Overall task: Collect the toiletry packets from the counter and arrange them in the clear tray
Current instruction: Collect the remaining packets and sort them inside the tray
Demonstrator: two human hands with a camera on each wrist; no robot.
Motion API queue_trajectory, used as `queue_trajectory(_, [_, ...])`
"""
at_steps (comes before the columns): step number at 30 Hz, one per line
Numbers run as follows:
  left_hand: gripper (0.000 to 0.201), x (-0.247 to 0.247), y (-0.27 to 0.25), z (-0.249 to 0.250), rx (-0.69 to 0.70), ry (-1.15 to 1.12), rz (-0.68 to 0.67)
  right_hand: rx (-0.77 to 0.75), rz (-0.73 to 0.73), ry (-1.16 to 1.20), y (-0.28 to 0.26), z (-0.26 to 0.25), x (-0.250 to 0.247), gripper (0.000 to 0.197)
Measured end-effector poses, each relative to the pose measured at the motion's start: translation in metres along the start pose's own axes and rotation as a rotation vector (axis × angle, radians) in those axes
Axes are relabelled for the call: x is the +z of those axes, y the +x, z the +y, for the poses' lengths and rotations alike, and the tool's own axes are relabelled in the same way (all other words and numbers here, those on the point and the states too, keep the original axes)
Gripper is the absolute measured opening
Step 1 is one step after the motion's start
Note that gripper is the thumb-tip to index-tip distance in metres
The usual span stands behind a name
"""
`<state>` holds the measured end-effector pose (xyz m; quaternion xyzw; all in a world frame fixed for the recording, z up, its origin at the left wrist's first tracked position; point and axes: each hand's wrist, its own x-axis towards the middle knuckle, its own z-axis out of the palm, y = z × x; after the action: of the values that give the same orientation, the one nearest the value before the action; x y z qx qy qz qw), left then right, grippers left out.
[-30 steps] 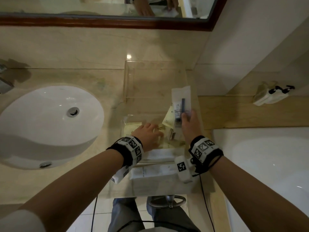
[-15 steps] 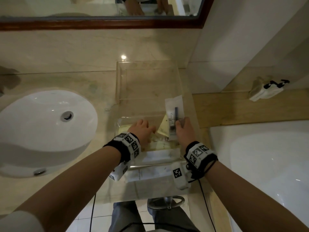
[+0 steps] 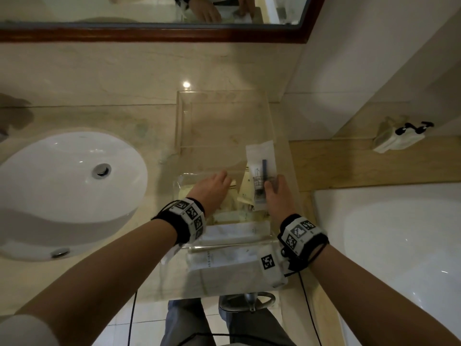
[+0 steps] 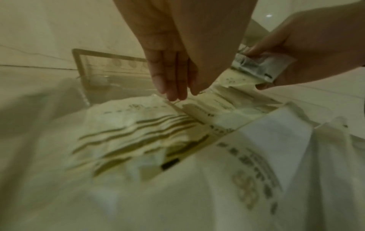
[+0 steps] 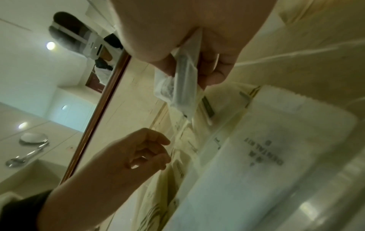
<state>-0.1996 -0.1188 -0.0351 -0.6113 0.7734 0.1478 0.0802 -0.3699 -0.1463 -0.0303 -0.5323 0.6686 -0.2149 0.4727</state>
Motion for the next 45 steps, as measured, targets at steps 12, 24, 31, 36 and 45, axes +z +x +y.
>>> queue_trajectory(12, [0.04, -0.001, -0.021, -0.026, -0.175, -0.155, 0.014, -0.236, -0.224, -0.582, -0.003, -0.019, 0.04, 0.016])
queue_trajectory(24, [0.07, 0.014, -0.022, -0.022, -0.108, -0.11, -0.108, -0.038, -0.316, -0.407, -0.004, -0.029, 0.046, 0.023])
queue_trajectory(31, [0.07, 0.016, -0.022, -0.022, -0.092, -0.078, -0.097, -0.002, -0.293, -0.373, -0.001, -0.024, 0.044, 0.011])
queue_trajectory(36, [0.07, 0.016, -0.021, -0.02, -0.1, -0.082, -0.114, -0.001, -0.3, -0.339, -0.001, -0.02, 0.042, 0.01])
queue_trajectory(45, [0.054, -0.001, -0.002, 0.012, -0.034, -0.18, -0.024, 0.038, 0.103, 0.049, 0.018, -0.021, -0.021, 0.016])
